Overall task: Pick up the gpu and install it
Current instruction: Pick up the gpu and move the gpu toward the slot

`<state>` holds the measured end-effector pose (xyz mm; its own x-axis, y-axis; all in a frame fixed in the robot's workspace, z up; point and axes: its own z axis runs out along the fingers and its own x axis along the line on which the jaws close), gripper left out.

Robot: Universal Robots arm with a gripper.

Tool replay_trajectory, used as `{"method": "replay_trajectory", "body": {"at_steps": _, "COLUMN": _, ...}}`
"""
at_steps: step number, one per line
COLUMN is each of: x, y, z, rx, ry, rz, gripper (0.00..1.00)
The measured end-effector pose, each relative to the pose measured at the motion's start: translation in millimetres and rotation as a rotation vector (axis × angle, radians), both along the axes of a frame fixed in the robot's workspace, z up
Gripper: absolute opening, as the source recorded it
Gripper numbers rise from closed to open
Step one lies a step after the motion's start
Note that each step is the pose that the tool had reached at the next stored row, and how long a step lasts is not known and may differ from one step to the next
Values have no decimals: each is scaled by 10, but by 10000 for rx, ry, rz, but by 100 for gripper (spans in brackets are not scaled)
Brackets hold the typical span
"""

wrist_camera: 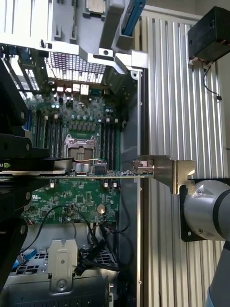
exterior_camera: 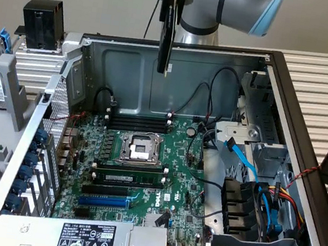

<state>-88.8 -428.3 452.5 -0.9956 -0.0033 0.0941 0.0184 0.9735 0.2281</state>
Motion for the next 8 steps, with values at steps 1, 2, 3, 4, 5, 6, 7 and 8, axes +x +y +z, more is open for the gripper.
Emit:
{"method": "replay_trajectory", "body": {"at_steps": 1, "x": 0, "y": 1, "z": 0, "rx": -5, "ry": -1, "rz": 0, "gripper": 27}}
{"method": "replay_trajectory", "body": {"at_steps": 2, "x": 0, "y": 9, "z": -1, "rx": -38, "ry": -14, "rz": 24, "gripper": 27}}
{"method": "replay_trajectory", "body": {"at_steps": 3, "x": 1, "y": 10, "z": -2, "rx": -46, "ry": -20, "rz": 182, "gripper": 27}}
{"method": "replay_trajectory", "body": {"at_steps": 4, "x": 1, "y": 10, "z": -4, "rx": -44, "ry": -22, "rz": 371, "gripper": 27}}
{"method": "replay_trajectory", "body": {"at_steps": 5, "x": 0, "y": 10, "z": -4, "rx": -44, "ry": -22, "rz": 533, "gripper": 27}}
{"method": "replay_trajectory", "body": {"at_steps": 6, "x": 0, "y": 10, "z": -5, "rx": -44, "ry": -22, "rz": 730, "gripper": 27}}
{"method": "replay_trajectory", "body": {"at_steps": 7, "x": 0, "y": 10, "z": -6, "rx": -45, "ry": -22, "rz": 904, "gripper": 27}}
{"method": "replay_trajectory", "body": {"at_steps": 8, "x": 0, "y": 10, "z": -7, "rx": -44, "ry": -23, "rz": 1100, "gripper": 27}}
